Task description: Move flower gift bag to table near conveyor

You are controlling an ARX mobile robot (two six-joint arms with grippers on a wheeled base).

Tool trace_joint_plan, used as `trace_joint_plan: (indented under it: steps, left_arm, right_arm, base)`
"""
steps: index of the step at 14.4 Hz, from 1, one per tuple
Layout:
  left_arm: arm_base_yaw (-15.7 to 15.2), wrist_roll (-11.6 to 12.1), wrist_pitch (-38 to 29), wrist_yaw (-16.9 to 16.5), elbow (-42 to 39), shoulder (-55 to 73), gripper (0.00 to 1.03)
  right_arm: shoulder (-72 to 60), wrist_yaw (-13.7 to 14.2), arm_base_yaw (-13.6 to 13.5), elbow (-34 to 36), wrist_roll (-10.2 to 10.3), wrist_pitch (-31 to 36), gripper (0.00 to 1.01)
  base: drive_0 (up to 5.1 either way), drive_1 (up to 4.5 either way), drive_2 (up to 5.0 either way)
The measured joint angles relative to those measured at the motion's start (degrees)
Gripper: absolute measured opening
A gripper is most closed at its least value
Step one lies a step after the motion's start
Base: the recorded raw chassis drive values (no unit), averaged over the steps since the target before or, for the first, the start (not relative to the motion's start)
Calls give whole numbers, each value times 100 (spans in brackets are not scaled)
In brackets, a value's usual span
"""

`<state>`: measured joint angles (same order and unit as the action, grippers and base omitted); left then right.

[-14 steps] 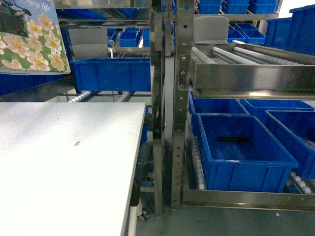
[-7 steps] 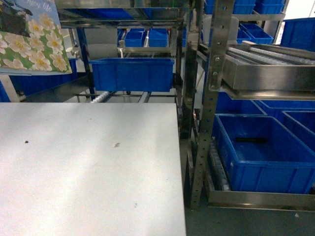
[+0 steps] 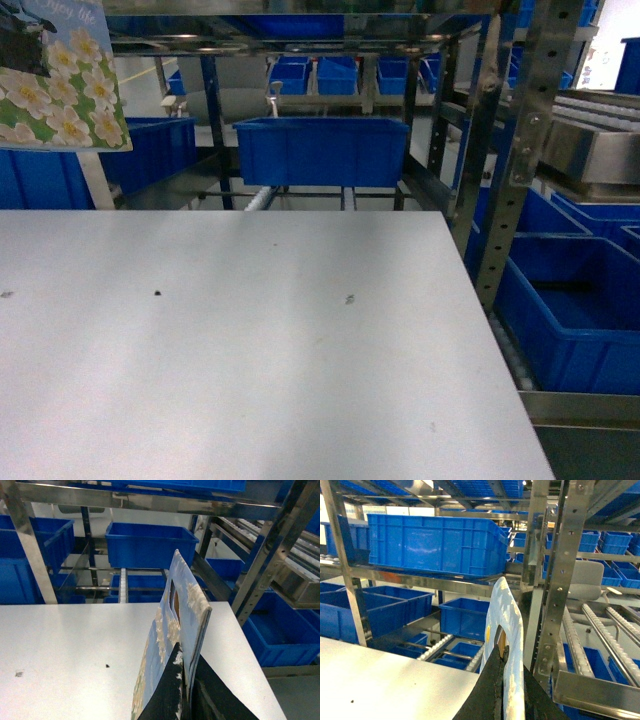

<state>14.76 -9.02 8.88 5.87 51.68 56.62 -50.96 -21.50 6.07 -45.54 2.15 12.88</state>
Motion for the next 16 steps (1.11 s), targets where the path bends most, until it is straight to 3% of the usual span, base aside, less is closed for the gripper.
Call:
trace_joint_plan:
  steps: [16]
  left_arm:
    - [0, 0, 0, -4, 0, -4, 2]
  right_arm:
    - [7, 0, 0, 0, 0, 9, 2]
  base:
    - [-499, 245, 245]
